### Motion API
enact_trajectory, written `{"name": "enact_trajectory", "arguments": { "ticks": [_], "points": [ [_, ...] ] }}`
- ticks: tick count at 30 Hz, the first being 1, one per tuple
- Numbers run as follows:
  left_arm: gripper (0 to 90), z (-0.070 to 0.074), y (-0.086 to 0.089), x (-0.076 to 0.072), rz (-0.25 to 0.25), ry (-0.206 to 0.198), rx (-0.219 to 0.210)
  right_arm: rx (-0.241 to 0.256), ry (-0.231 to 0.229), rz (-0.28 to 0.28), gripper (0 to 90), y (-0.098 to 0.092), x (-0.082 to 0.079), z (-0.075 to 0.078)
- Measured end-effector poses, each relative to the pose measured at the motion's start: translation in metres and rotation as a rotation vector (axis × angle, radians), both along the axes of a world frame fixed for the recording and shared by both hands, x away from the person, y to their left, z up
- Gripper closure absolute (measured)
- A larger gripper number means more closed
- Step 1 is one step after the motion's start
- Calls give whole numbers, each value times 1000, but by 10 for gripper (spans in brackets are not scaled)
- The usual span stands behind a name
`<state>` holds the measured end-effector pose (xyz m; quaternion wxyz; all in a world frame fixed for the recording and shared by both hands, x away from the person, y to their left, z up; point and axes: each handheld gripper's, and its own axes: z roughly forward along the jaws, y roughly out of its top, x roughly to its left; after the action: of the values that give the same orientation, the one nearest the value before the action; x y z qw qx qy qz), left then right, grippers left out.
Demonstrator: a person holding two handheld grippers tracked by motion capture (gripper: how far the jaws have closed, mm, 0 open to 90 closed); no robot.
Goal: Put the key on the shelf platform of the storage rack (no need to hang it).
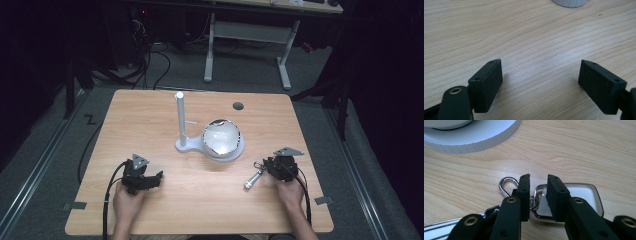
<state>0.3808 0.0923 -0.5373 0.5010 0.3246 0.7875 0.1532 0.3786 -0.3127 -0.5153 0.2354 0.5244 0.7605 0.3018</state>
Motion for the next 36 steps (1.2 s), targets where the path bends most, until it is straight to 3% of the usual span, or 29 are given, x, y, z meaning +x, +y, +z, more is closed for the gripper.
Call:
{"name": "enact_trajectory", "arguments": {
  "ticks": [10,16,20,24,29,32,34,36],
  "points": [
    [198,0,0,0,0,0,-1,-10,12,-9,791,0,3,1],
    [198,0,0,0,-1,0,-1,-12,25,-12,768,2,5,2],
    [198,0,0,0,-1,0,-1,-47,24,-13,752,8,7,3],
    [198,0,0,0,-1,0,-1,-99,29,-14,792,14,9,4],
    [198,0,0,0,-1,0,0,-117,26,-14,821,17,8,3],
    [198,0,0,0,-2,0,-1,-95,42,-11,882,17,7,2],
    [198,0,0,0,-3,0,-1,-110,16,-2,894,19,5,0],
    [198,0,0,0,-2,0,-1,-93,13,-10,897,18,5,-1]
  ]
}}
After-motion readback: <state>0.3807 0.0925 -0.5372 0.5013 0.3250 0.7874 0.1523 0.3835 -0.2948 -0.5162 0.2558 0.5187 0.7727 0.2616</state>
